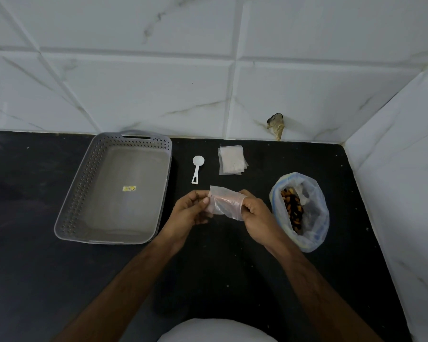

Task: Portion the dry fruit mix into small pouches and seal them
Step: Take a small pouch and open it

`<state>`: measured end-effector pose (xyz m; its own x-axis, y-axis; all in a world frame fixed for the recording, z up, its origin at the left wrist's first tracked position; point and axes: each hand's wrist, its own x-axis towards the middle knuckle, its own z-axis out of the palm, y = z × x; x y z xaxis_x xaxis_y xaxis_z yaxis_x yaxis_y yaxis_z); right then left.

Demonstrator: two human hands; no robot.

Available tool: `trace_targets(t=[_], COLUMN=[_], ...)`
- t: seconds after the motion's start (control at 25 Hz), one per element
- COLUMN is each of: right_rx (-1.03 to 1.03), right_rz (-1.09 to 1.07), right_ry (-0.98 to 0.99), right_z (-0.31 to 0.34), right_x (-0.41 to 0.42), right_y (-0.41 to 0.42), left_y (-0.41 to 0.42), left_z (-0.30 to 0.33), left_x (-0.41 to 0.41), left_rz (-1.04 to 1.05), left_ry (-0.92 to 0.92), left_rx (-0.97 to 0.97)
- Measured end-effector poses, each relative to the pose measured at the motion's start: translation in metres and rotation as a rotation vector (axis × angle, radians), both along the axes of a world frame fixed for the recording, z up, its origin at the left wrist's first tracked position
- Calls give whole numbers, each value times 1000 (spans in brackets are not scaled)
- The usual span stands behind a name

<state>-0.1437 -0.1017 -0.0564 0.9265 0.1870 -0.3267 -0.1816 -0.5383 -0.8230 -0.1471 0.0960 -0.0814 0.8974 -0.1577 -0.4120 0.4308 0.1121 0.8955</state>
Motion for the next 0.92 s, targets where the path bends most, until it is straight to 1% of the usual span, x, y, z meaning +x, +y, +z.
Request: trace_targets(t=[0.08, 0.16, 0.24, 0.32, 0.4, 0.48, 0.52, 0.56, 0.6, 0.64, 0.68, 0.72, 0.76, 0.8, 0.84, 0.92], right_rx=[-22, -58, -94, -154, -218, -248, -251, -258, -264, -266, -263, -258, -258, -263, -277, -286], right_rz=[40, 71, 110, 173, 199, 166, 147, 149, 173, 211, 247, 286, 332, 381, 423, 461], right_ry=[20, 47, 43, -8, -75, -151, -188, -215, -237, -250, -252, -233, -197, -157, -115, -84], right_z=[3, 5, 7, 8, 12, 14, 14, 12, 12, 12, 12, 13, 14, 15, 15, 15], right_x=[0, 2, 4, 7, 9, 11, 13, 15, 17, 20, 22, 25, 26, 28, 29, 29], right_y=[1, 2, 4, 7, 12, 17, 19, 21, 23, 25, 26, 28, 30, 33, 37, 42], left_y=[1, 2, 3, 6, 12, 18, 21, 24, 27, 31, 35, 38, 38, 37, 34, 27], left_z=[0, 1, 3, 2, -4, -11, -12, -12, -11, -9, -8, -8, -9, -10, -13, -19], left_x=[-3, -3, 0, 3, 5, 4, 2, 0, -2, -4, -4, -3, -1, 0, 1, 2], left_rz=[37, 77, 73, 58, 63, 115, 150, 171, 152, 67, -74, -222, -330, -370, -369, -327], left_ry=[22, 5, -10, 19, 70, 93, 74, 20, -92, -269, -462, -621, -728, -793, -826, -859], left_rx=[-29, -33, 32, 70, 14, -21, -8, 28, 102, 228, 408, 594, 749, 852, 907, 931])
